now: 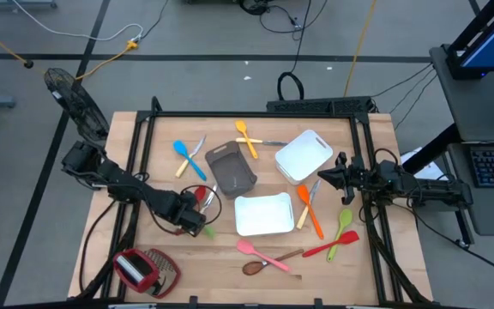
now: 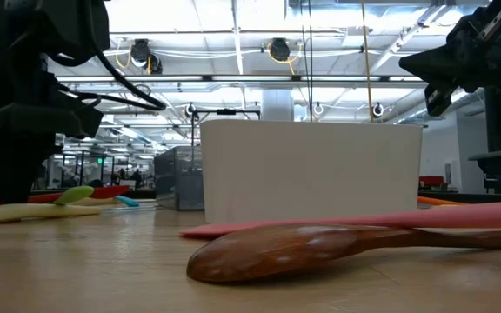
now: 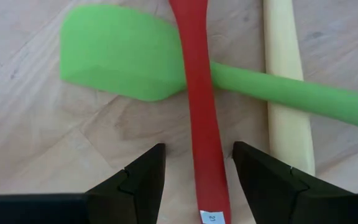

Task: Pick & Place Kitchen Items
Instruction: Put the red serving spoon into the black bin

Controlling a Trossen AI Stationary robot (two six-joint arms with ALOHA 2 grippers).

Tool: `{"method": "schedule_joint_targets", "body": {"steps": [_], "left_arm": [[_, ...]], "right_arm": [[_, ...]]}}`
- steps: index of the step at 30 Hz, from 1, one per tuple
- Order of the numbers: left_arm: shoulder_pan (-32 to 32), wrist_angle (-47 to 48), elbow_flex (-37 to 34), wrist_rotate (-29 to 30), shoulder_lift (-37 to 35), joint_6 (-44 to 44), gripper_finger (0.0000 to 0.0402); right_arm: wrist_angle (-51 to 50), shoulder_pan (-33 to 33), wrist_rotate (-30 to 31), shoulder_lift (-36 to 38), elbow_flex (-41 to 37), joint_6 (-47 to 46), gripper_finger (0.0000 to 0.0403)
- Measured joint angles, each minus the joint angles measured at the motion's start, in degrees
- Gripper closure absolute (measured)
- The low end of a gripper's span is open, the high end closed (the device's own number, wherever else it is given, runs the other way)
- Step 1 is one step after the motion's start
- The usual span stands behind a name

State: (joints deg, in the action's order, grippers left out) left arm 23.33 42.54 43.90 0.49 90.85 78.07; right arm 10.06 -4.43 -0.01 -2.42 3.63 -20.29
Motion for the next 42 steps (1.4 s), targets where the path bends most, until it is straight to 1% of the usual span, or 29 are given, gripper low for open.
{"method": "schedule_joint_targets", "body": {"steps": [2, 4, 6, 11, 13, 16, 21, 26, 31, 36, 42], "left_arm": [[0.0, -0.1, 0.0, -0.1, 0.0, -0.1, 0.0206], [0.0, -0.1, 0.0, -0.3, 0.0, -0.1, 0.0222], [0.0, 0.2, -0.1, -0.7, -0.4, 0.0, 0.0251], [0.0, 1.0, -0.1, -1.1, -0.6, 0.5, 0.0341], [0.0, 1.5, -0.1, -1.1, -0.6, 0.9, 0.0362], [0.0, 2.4, -0.1, -1.1, -0.8, 1.5, 0.0362], [0.1, 4.1, -0.3, -0.4, -3.4, 2.4, 0.0362], [0.1, 8.6, -0.5, 1.0, -9.0, 5.1, 0.0362], [-0.2, 9.2, -0.4, 2.4, -15.6, 6.8, 0.0362], [-1.6, 6.2, -0.4, 5.8, -22.1, 9.3, 0.0362], [-4.6, -1.4, -0.3, 8.3, -27.8, 9.2, 0.0362]], "right_arm": [[-0.1, 0.0, 0.0, 0.0, 0.0, 0.0, 0.0403], [0.0, 0.0, 0.0, 0.0, 0.0, 0.0, 0.0403], [0.0, 0.0, 0.0, 0.0, 0.0, 0.0, 0.0403], [0.0, 0.0, 0.0, 0.0, 0.0, 0.0, 0.0403], [0.0, 0.0, 0.0, 0.0, 0.0, 0.0, 0.0403], [0.0, 0.0, 0.0, 0.0, 0.0, 0.0, 0.0403], [0.0, 0.0, 0.0, 0.0, 0.0, 0.0, 0.0403], [0.0, 0.0, 0.0, 0.0, 0.0, 0.0, 0.0403], [0.0, 0.0, 0.2, 0.0, 0.0, 0.0, 0.0403], [0.0, 0.0, 0.1, 0.0, 0.0, 0.0, 0.0403], [0.0, 0.0, 0.1, 0.0, 0.0, 0.0, 0.0403]]}}
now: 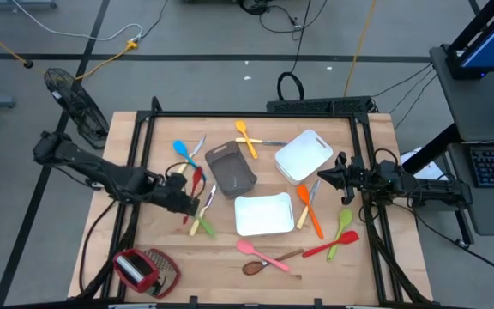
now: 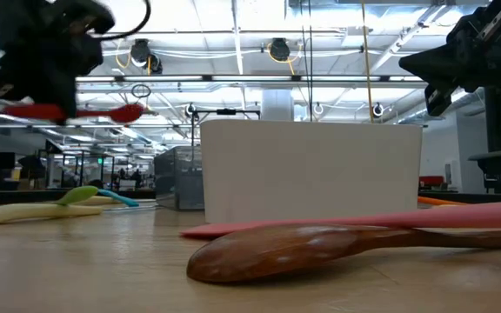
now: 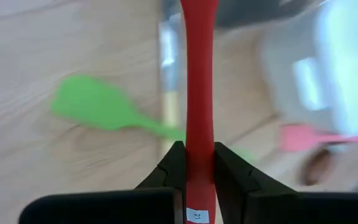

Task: Pick & Place Kitchen Items
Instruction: Put the red serving spoon into the black bin

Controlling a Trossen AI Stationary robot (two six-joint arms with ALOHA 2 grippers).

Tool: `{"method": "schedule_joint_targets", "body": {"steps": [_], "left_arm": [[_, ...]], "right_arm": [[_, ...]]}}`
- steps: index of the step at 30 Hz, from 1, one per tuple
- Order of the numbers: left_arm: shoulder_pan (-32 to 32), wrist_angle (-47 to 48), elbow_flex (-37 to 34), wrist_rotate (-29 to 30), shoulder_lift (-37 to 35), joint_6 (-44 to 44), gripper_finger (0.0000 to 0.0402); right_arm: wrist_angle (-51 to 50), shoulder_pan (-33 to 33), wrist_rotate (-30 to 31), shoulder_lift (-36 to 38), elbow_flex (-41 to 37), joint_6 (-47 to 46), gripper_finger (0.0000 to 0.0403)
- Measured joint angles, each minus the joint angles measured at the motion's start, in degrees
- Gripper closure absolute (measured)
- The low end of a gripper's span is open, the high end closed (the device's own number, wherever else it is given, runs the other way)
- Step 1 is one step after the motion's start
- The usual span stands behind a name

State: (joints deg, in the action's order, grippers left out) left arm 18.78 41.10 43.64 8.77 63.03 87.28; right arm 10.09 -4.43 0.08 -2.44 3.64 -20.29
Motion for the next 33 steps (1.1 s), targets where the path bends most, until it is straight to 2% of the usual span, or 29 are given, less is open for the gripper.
{"method": "schedule_joint_targets", "body": {"steps": [7, 19, 22, 26, 33], "left_arm": [[-2.8, -7.7, 0.0, -1.5, -2.7, -0.6, 0.0362], [-7.7, -20.9, 0.0, -8.7, -2.3, -1.0, 0.0362], [-8.5, -22.9, 0.0, -9.2, -2.3, 1.5, 0.0362], [-8.5, -26.8, 0.0, -8.3, -2.3, 7.1, 0.0362], [-7.8, -30.9, 0.0, -1.4, -2.3, 17.3, 0.0362]], "right_arm": [[0.2, 0.0, 0.1, 0.0, 0.0, 0.0, 0.0403], [0.4, 0.0, 0.1, 0.0, 0.0, 0.0, 0.0403], [0.4, 0.0, 0.1, 0.0, 0.0, 0.0, 0.0403], [0.4, 0.0, 0.1, 0.0, 0.0, 0.0, 0.0403], [0.4, 0.0, 0.0, 0.0, 0.0, 0.0, 0.0403]]}}
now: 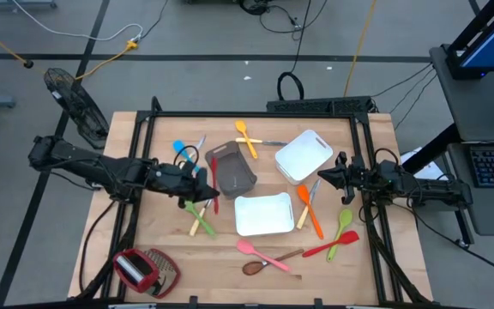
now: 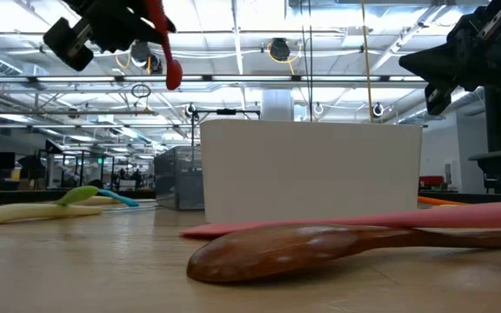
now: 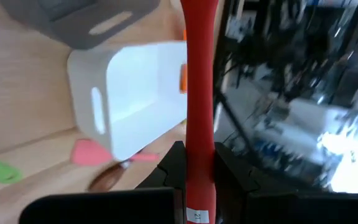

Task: Pick & Place Kitchen Items
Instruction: Put the red serving spoon into the black bin

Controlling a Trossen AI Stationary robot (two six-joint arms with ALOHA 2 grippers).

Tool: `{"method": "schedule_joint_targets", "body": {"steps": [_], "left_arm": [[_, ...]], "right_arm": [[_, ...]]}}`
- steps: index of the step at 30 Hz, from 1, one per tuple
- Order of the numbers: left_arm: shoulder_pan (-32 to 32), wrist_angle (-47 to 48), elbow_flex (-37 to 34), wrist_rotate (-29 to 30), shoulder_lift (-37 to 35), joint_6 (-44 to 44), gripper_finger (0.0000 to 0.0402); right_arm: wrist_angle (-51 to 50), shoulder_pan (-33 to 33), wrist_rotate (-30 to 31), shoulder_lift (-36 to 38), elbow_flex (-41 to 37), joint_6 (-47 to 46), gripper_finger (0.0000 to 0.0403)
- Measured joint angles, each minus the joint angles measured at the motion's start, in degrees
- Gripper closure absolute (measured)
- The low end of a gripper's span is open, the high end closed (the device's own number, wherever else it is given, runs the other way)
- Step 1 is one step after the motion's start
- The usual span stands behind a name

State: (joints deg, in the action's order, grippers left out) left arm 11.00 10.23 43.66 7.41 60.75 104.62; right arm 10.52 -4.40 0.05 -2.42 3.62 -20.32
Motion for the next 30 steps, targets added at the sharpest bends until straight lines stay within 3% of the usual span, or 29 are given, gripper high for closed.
{"method": "schedule_joint_targets", "body": {"steps": [7, 11, 17, 30], "left_arm": [[-1.1, -1.7, 0.1, 5.1, 1.2, 5.7, 0.0362], [-2.4, -1.4, 2.6, 4.4, 5.5, 6.9, 0.0362], [-6.2, -1.7, 7.8, -2.3, 13.3, 6.1, 0.0362], [-15.5, 6.0, 10.3, -19.3, 19.7, 9.2, 0.0362]], "right_arm": [[0.0, 0.0, 0.0, 0.0, 0.0, 0.0, 0.0403], [0.0, 0.0, 0.1, 0.0, 0.0, 0.0, 0.0403], [0.0, 0.0, 0.1, 0.0, 0.0, 0.0, 0.0403], [-0.1, 0.0, -0.1, 0.0, 0.0, 0.0, 0.0403]]}}
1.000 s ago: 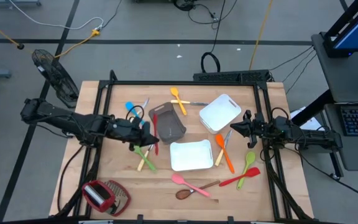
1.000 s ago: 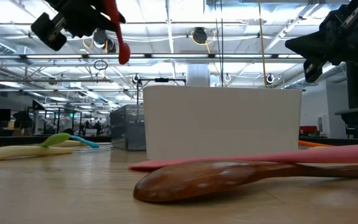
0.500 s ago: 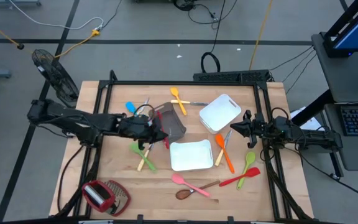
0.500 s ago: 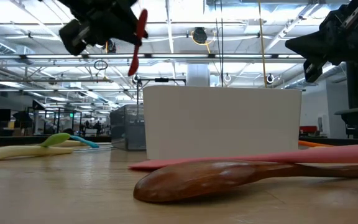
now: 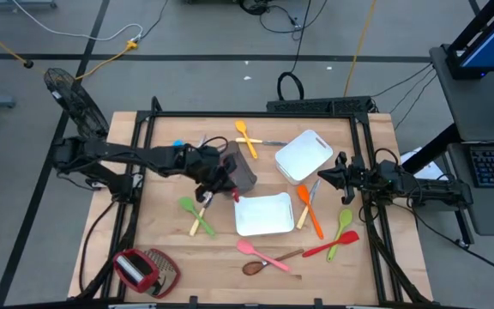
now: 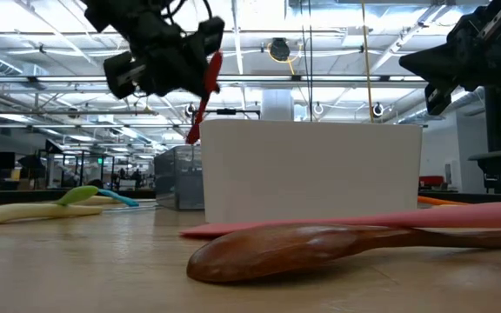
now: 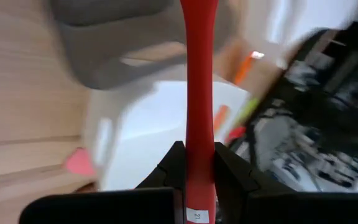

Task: Pick & Place Kitchen Items
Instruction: Put the red serving spoon into the black bin

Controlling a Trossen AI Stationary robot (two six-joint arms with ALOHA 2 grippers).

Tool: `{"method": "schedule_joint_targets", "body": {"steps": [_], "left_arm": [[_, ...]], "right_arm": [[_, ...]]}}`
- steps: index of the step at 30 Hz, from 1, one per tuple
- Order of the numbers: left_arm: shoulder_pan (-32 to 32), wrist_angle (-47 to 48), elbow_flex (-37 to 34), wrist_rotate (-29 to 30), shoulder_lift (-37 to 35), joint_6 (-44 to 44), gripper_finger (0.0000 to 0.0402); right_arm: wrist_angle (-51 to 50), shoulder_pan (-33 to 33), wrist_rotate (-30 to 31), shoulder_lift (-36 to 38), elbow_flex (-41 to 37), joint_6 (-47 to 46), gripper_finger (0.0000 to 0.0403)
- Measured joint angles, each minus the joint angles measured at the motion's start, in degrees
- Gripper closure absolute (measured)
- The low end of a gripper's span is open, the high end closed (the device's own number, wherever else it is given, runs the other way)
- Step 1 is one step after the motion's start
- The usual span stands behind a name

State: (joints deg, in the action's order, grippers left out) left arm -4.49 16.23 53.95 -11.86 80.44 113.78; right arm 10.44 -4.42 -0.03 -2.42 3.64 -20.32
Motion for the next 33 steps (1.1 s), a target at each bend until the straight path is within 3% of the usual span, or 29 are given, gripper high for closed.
{"method": "schedule_joint_targets", "body": {"steps": [7, 15, 25, 33], "left_arm": [[-4.7, 3.4, 0.0, -1.9, 0.5, -2.0, 0.0362], [-7.6, 3.2, -0.1, -8.8, 4.1, -4.1, 0.0362], [-9.2, 3.5, -0.1, -8.7, 6.5, -4.6, 0.0362], [-9.8, 2.4, -0.1, -9.5, 8.5, -5.3, 0.0326]], "right_arm": [[-0.5, 0.0, 0.0, 0.0, 0.0, 0.2, 0.0403], [-0.5, 0.0, 0.0, 0.0, 0.0, 0.2, 0.0403], [-0.4, 0.0, 0.0, 0.0, 0.0, 0.2, 0.0403], [-0.4, 0.0, 0.0, 0.0, 0.0, 0.2, 0.0403]]}}
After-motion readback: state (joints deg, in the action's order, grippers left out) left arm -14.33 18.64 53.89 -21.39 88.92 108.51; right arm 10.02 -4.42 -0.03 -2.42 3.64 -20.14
